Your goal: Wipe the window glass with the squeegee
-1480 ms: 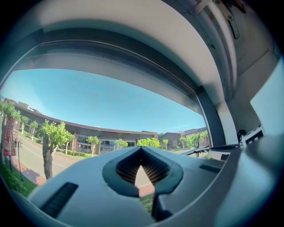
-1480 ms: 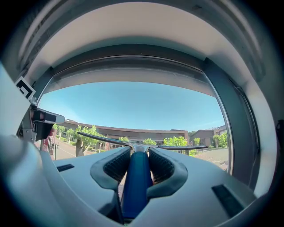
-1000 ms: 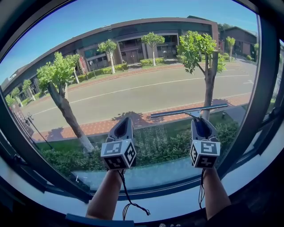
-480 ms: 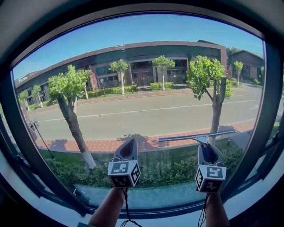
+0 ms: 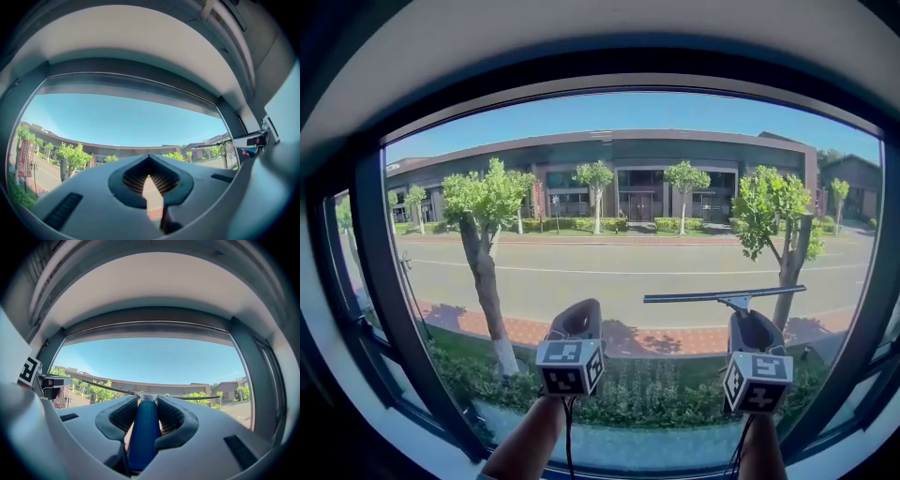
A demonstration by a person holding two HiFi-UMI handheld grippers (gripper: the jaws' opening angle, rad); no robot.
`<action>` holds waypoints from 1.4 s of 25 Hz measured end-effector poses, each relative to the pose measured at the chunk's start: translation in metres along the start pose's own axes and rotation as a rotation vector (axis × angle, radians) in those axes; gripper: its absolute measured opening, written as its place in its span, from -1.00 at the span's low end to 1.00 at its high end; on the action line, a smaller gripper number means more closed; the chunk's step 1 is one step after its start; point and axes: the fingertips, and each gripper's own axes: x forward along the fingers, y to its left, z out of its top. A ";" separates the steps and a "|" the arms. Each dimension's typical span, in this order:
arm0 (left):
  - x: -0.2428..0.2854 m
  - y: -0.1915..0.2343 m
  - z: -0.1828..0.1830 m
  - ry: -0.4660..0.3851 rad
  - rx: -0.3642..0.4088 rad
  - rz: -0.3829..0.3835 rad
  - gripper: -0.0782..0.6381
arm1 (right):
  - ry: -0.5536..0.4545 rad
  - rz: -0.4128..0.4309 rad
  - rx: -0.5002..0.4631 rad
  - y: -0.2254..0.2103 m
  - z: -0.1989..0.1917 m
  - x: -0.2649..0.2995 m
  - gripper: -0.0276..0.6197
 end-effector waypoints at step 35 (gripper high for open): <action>-0.014 0.263 0.146 -0.234 0.094 -0.152 -0.78 | -0.348 -0.137 -0.052 0.231 0.328 0.095 -0.51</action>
